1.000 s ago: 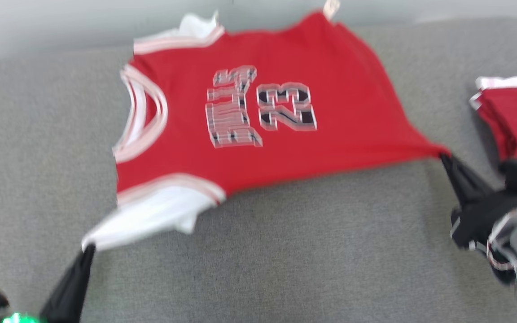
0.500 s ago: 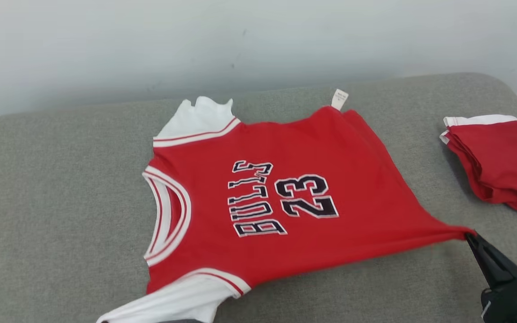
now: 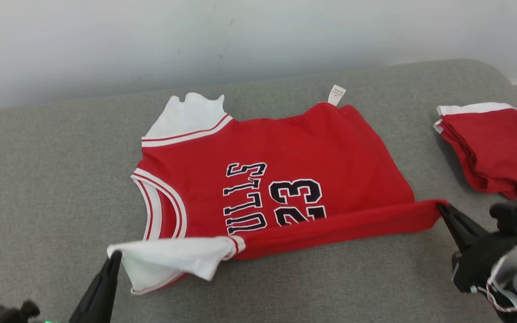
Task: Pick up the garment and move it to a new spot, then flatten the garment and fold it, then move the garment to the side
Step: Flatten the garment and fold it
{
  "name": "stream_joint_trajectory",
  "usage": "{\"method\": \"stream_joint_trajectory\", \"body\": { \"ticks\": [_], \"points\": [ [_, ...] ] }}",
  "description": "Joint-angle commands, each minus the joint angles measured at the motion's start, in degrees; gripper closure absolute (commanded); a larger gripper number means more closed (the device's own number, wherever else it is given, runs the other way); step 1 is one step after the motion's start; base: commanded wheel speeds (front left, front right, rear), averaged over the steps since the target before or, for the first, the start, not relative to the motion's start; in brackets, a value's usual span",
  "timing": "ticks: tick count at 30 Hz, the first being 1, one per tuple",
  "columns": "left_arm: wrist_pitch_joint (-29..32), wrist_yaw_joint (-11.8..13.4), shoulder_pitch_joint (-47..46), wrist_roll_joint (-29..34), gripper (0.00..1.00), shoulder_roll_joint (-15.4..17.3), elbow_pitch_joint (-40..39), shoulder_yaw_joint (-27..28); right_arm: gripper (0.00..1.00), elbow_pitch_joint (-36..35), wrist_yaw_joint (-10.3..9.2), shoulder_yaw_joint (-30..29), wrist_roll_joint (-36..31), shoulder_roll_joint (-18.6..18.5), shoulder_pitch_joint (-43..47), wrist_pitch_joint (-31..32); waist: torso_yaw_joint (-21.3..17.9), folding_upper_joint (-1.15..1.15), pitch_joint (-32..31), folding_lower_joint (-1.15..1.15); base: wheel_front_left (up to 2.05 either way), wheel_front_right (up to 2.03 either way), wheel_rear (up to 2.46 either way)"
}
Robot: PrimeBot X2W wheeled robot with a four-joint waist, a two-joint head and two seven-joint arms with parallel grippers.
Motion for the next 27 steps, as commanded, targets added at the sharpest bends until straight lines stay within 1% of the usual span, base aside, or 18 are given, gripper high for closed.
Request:
{"method": "stream_joint_trajectory", "body": {
  "ticks": [1, 5, 9, 12, 14, 17, 18, 19, 20, 21, 22, 25, 27],
  "points": [
    [0.0, -0.5, -2.7, 1.0, 1.00, -0.5, 1.7, 0.0, 1.00, 1.4, -0.08, 0.2, -0.9, 1.1, -2.2, -0.1, 0.2, 0.00, 1.5, -0.01, 0.00, 0.00, 0.00],
    [-0.3, -2.4, -9.7, 2.5, 1.00, -2.1, 7.4, -0.8, 1.00, 6.2, -0.07, 1.0, -1.9, 3.6, -7.2, -1.1, 0.9, 0.00, 4.0, -0.01, 0.00, 0.00, 0.00],
    [-0.7, -4.4, -16.1, 5.3, 1.00, -3.4, 12.9, -1.7, 1.00, 10.9, -0.07, 2.0, -2.2, 5.3, -11.7, -2.7, 1.6, 0.00, 6.5, -0.01, 0.00, 0.00, 0.00],
    [-0.8, -5.8, -19.0, 6.9, 1.00, -3.6, 15.7, -3.0, 1.00, 13.2, -0.07, 2.0, -0.5, 6.5, -13.1, -3.4, 1.9, 0.00, 7.5, -0.01, 0.00, 0.00, 0.00],
    [-0.9, -6.8, -21.5, 7.3, 1.00, -4.6, 18.1, -3.5, 1.00, 15.2, -0.07, 2.5, 0.3, 7.0, -14.6, -3.9, 2.2, 0.00, 8.4, -0.01, 0.00, 0.00, 0.00],
    [-1.1, -7.8, -24.6, 9.0, 1.00, -4.7, 21.9, -4.6, 1.00, 17.6, -0.07, 3.4, 1.3, 8.0, -16.3, -5.1, 2.3, 0.00, 9.3, -0.01, 0.00, 0.00, 0.00],
    [-1.1, -8.2, -25.3, 9.3, 0.95, -5.0, 23.0, -5.1, 0.94, 18.3, -0.07, 3.8, 1.5, 8.3, -16.7, -5.5, 2.3, 0.00, 9.5, -0.01, 0.00, 0.00, 0.00],
    [-1.2, -8.3, -26.0, 9.7, 0.86, -5.3, 24.1, -5.4, 0.89, 19.1, -0.07, 4.2, 1.9, 8.5, -17.1, -6.0, 2.3, 0.00, 9.6, -0.01, 0.00, 0.00, 0.00],
    [-1.3, -8.6, -26.5, 9.9, 0.71, -5.5, 24.8, -5.5, 0.74, 19.6, -0.07, 4.6, 2.0, 8.8, -17.5, -6.5, 2.3, 0.00, 9.7, -0.01, 0.00, 0.00, 0.00],
    [-1.4, -8.7, -27.1, 10.4, 0.12, -6.0, 26.2, -5.3, 0.00, 20.4, -0.07, 5.1, 2.3, 9.1, -17.9, -7.9, 2.2, 0.00, 9.6, -0.01, 0.00, 0.00, 0.00],
    [-1.5, -8.8, -27.1, 10.6, 0.00, -6.4, 26.6, -5.0, 0.00, 20.8, -0.07, 5.2, 2.1, 9.2, -18.0, -8.4, 2.1, 0.00, 9.4, -0.01, 0.00, 0.00, 0.00],
    [-1.7, -8.4, -25.4, 11.3, 0.00, -7.4, 26.5, -3.5, 0.00, 20.6, -0.07, 3.8, 1.7, 9.0, -16.8, -9.6, 1.9, 0.00, 8.4, -0.01, 0.00, 0.00, 0.00],
    [-1.7, -7.6, -23.2, 10.9, 0.00, -8.1, 25.4, -1.8, 0.00, 18.4, -0.07, 0.7, 0.2, 8.4, -15.7, -9.6, 1.7, 0.00, 7.6, -0.01, 0.00, 0.00, 0.00]
  ]
}}
